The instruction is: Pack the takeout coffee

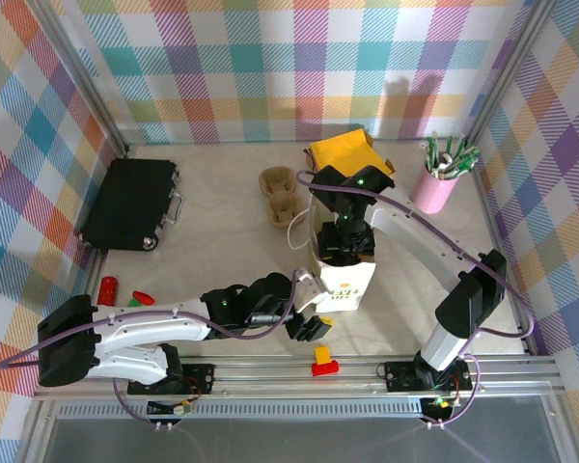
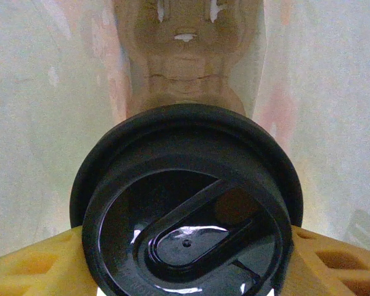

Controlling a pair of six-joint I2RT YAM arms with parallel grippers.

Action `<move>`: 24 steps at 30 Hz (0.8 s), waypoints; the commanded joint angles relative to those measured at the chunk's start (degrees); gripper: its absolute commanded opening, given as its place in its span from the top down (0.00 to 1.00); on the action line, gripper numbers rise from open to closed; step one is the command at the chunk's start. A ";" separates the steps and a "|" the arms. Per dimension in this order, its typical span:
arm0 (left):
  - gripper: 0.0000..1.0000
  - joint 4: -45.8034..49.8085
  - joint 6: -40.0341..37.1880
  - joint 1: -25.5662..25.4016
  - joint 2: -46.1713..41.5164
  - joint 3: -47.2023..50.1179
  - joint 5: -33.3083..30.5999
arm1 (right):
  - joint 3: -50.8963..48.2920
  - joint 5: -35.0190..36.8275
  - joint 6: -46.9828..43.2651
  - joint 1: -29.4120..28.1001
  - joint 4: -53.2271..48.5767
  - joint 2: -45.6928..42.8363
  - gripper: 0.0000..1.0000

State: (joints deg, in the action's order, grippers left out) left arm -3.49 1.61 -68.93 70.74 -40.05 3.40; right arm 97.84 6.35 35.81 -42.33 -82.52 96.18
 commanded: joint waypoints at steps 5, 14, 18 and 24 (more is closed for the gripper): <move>0.26 -3.69 -1.12 -0.29 1.11 -1.91 1.50 | 1.23 -0.71 1.36 0.40 -0.18 1.01 0.51; 0.26 -4.43 -1.07 -0.33 2.03 -1.82 1.61 | 0.35 -1.03 1.28 0.35 0.47 1.89 0.52; 0.27 -4.42 -0.99 -0.28 2.15 -1.91 1.61 | -0.91 -1.21 1.17 0.33 1.26 1.92 0.52; 0.27 -4.11 -0.99 -0.33 2.20 -2.13 1.52 | -1.80 -1.42 0.22 0.32 1.63 2.25 0.52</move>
State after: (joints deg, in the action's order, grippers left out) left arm -6.20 1.61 -68.93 72.64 -40.34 4.01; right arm 96.79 5.89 36.16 -42.33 -80.82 97.91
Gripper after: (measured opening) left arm 0.735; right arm 0.647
